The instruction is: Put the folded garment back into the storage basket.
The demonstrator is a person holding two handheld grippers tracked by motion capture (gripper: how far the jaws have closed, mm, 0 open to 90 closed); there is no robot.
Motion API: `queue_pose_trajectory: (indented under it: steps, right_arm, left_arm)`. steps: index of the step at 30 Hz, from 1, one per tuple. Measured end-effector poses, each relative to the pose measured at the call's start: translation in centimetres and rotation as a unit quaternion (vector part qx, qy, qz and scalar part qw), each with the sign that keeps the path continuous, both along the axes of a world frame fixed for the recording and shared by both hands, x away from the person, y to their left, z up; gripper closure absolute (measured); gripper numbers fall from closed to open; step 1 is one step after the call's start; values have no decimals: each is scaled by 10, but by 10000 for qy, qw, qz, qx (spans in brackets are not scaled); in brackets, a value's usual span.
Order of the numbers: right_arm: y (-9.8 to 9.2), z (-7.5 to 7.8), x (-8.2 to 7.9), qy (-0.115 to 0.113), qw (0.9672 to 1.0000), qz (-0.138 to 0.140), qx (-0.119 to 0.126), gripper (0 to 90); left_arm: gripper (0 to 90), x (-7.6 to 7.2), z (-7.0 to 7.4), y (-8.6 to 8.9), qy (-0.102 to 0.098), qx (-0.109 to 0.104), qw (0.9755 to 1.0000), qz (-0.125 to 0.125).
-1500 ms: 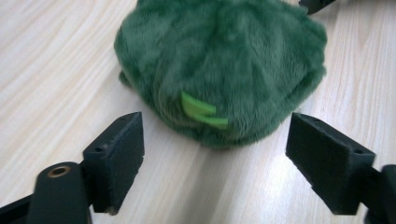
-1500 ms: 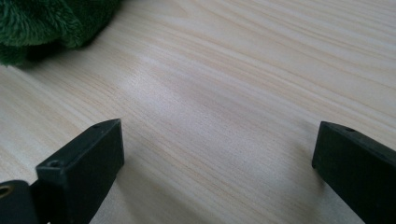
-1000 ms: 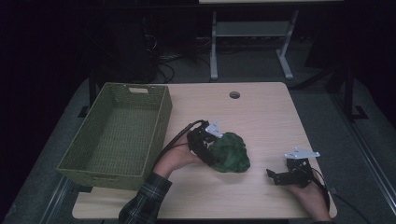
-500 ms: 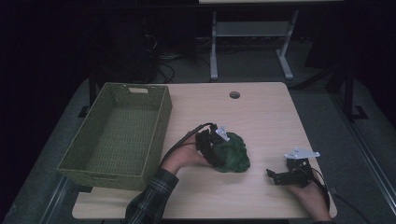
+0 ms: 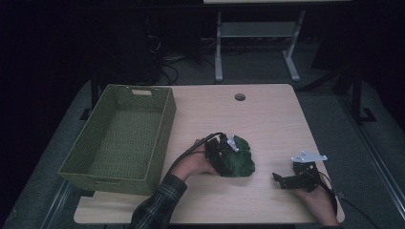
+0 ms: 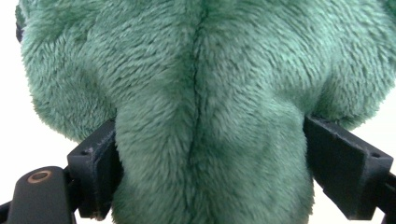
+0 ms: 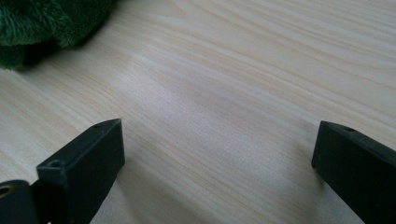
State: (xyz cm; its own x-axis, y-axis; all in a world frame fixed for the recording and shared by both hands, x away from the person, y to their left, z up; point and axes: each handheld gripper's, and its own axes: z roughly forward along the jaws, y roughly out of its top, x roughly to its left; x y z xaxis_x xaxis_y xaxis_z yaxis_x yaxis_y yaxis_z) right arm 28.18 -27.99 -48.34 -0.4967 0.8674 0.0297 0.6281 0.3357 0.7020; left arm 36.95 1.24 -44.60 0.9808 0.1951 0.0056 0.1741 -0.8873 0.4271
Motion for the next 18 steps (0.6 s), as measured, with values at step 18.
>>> queue_pose_trajectory:
  steps: [18]
  right_arm:
    - [0,0,0,8,10000,-24,4,22]
  left_arm:
    - [357,3,1,0,31,96,9998,196]
